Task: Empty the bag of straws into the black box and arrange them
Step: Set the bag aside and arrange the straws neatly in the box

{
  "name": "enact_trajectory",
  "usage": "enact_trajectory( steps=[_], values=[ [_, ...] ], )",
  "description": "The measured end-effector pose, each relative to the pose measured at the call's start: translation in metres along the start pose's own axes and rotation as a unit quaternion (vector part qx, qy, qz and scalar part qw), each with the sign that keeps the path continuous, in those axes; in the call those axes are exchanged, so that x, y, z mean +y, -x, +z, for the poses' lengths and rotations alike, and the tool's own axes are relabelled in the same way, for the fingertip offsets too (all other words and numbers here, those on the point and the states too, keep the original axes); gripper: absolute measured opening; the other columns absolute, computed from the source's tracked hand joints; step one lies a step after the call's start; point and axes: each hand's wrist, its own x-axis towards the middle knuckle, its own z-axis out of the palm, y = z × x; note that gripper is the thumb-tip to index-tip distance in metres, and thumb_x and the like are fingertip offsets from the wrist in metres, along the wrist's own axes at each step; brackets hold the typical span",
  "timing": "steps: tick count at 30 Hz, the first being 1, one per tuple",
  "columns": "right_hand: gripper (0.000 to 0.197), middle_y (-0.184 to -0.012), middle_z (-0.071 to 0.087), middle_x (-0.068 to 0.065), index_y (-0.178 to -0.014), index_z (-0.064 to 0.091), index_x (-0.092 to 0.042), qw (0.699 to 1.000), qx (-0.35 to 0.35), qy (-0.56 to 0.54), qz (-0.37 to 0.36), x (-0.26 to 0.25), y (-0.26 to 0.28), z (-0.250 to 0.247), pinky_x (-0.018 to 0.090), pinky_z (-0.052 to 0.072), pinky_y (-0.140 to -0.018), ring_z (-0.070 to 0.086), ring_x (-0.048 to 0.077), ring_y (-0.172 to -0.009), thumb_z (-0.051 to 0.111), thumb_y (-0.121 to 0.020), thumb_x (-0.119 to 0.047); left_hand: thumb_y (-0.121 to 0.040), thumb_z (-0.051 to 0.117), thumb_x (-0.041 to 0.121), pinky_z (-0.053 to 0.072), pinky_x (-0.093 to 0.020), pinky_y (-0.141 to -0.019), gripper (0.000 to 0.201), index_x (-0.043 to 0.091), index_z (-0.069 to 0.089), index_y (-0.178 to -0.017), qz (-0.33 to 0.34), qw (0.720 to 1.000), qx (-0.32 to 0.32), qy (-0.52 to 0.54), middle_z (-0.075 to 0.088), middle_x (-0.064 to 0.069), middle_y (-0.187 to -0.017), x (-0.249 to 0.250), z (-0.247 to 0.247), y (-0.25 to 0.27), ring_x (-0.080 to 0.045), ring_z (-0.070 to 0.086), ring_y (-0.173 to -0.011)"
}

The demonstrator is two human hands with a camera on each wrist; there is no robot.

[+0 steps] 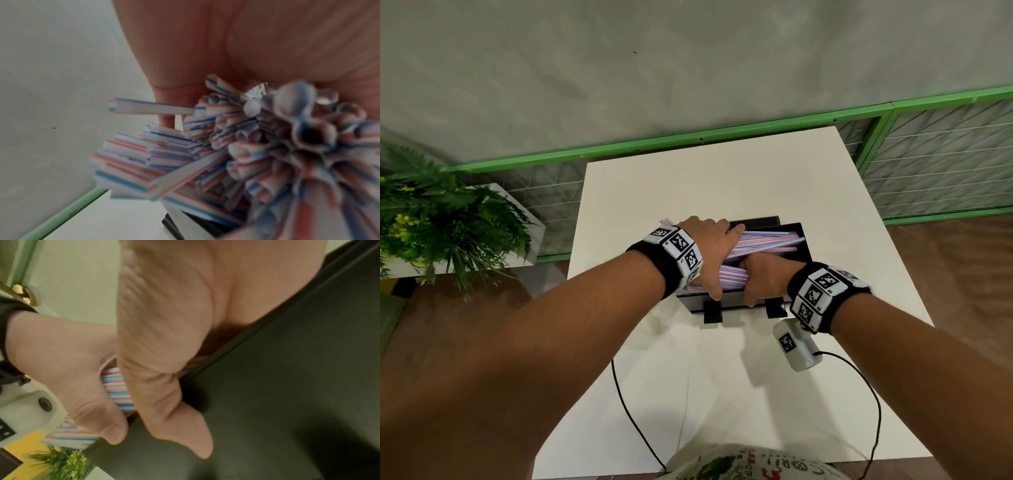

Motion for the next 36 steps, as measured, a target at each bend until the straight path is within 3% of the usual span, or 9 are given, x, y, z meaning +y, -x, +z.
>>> enact_trajectory(
  steps=[6, 8, 10, 13, 19, 24, 30, 33, 36],
  values=[
    [0.051, -0.098, 0.07, 0.003, -0.105, 0.069, -0.02, 0.999, -0.022, 0.043, -0.012, -0.005, -0.004, -0.009, 0.039, 0.057, -0.087, 0.065, 0.024, -0.091, 0.09, -0.06, -0.03, -0.055, 0.083, 0.072, 0.046, -0.041, -0.092, 0.144, 0.015, 0.004, -0.162, -0.007, 1.0, 0.001, 0.007, 0.045, -0.009, -0.144, 0.001, 0.001, 0.002, -0.029, 0.057, -0.119],
    [0.054, -0.102, 0.069, 0.002, -0.105, 0.068, -0.022, 0.999, -0.023, 0.035, -0.016, -0.007, -0.004, -0.012, 0.04, 0.056, -0.091, 0.064, 0.023, -0.096, 0.092, -0.058, -0.031, -0.056, 0.082, 0.072, 0.045, -0.039, -0.09, 0.144, 0.015, 0.004, -0.162, -0.009, 1.0, -0.001, 0.01, 0.045, -0.009, -0.145, 0.001, 0.001, 0.003, -0.028, 0.057, -0.119],
    [0.044, -0.099, 0.069, 0.0, -0.093, 0.067, -0.027, 0.999, -0.031, 0.02, -0.02, -0.006, -0.004, -0.016, 0.039, 0.055, -0.092, 0.063, 0.022, -0.096, 0.093, -0.057, -0.031, -0.057, 0.081, 0.072, 0.045, -0.039, -0.089, 0.143, 0.015, 0.003, -0.162, -0.011, 1.0, 0.001, 0.014, 0.044, -0.009, -0.145, 0.002, 0.001, 0.003, -0.028, 0.057, -0.119],
    [0.037, -0.092, 0.068, -0.004, -0.082, 0.064, -0.032, 0.999, -0.034, 0.022, -0.018, -0.006, 0.0, -0.019, 0.039, 0.055, -0.091, 0.063, 0.02, -0.094, 0.092, -0.058, -0.034, -0.058, 0.081, 0.072, 0.045, -0.038, -0.09, 0.142, 0.015, 0.004, -0.162, -0.012, 1.0, 0.006, 0.015, 0.044, -0.009, -0.145, 0.002, 0.0, 0.004, -0.027, 0.057, -0.118],
    [0.061, -0.096, 0.071, 0.001, -0.105, 0.069, -0.021, 0.999, -0.016, 0.022, -0.02, -0.004, -0.001, -0.013, 0.039, 0.058, -0.088, 0.066, 0.02, -0.089, 0.092, -0.052, -0.041, -0.058, 0.082, 0.07, 0.045, -0.039, -0.087, 0.14, 0.015, 0.006, -0.161, -0.011, 1.0, 0.008, 0.014, 0.046, -0.008, -0.143, 0.001, -0.002, 0.006, -0.028, 0.059, -0.116],
    [0.047, -0.088, 0.068, -0.003, -0.1, 0.067, -0.022, 0.999, 0.001, 0.004, -0.044, 0.003, 0.003, -0.01, 0.027, 0.051, -0.073, 0.062, 0.014, -0.08, 0.09, -0.062, -0.038, -0.056, 0.083, 0.069, 0.047, -0.038, -0.086, 0.14, 0.015, 0.008, -0.16, -0.013, 1.0, 0.012, 0.012, 0.048, -0.008, -0.141, 0.002, -0.001, 0.007, -0.028, 0.06, -0.114],
    [0.046, -0.084, 0.071, -0.001, -0.099, 0.069, -0.019, 0.996, 0.043, 0.079, -0.015, 0.026, 0.018, -0.008, 0.03, 0.057, -0.07, 0.066, 0.019, -0.075, 0.083, -0.062, -0.044, -0.059, 0.08, 0.071, 0.047, -0.04, -0.088, 0.137, 0.015, 0.008, -0.161, -0.013, 1.0, 0.004, 0.013, 0.045, -0.009, -0.143, 0.001, 0.002, 0.007, -0.029, 0.058, -0.117],
    [0.051, -0.092, 0.072, 0.003, -0.103, 0.068, -0.016, 0.995, 0.058, 0.085, -0.017, 0.03, 0.024, -0.005, 0.032, 0.058, -0.072, 0.066, 0.021, -0.078, 0.081, -0.063, -0.045, -0.058, 0.079, 0.074, 0.047, -0.04, -0.09, 0.137, 0.015, 0.01, -0.161, -0.01, 1.0, 0.008, 0.014, 0.045, -0.008, -0.145, 0.001, 0.003, 0.007, -0.029, 0.058, -0.119],
    [0.041, -0.092, 0.07, 0.004, -0.099, 0.064, -0.015, 0.991, 0.079, 0.105, -0.016, 0.029, 0.031, -0.004, 0.03, 0.054, -0.068, 0.065, 0.023, -0.079, 0.078, -0.07, -0.041, -0.057, 0.078, 0.076, 0.05, -0.042, -0.092, 0.137, 0.016, 0.012, -0.161, -0.007, 1.0, 0.005, 0.012, 0.046, -0.009, -0.144, 0.001, 0.002, 0.006, -0.03, 0.058, -0.119]
  ],
)
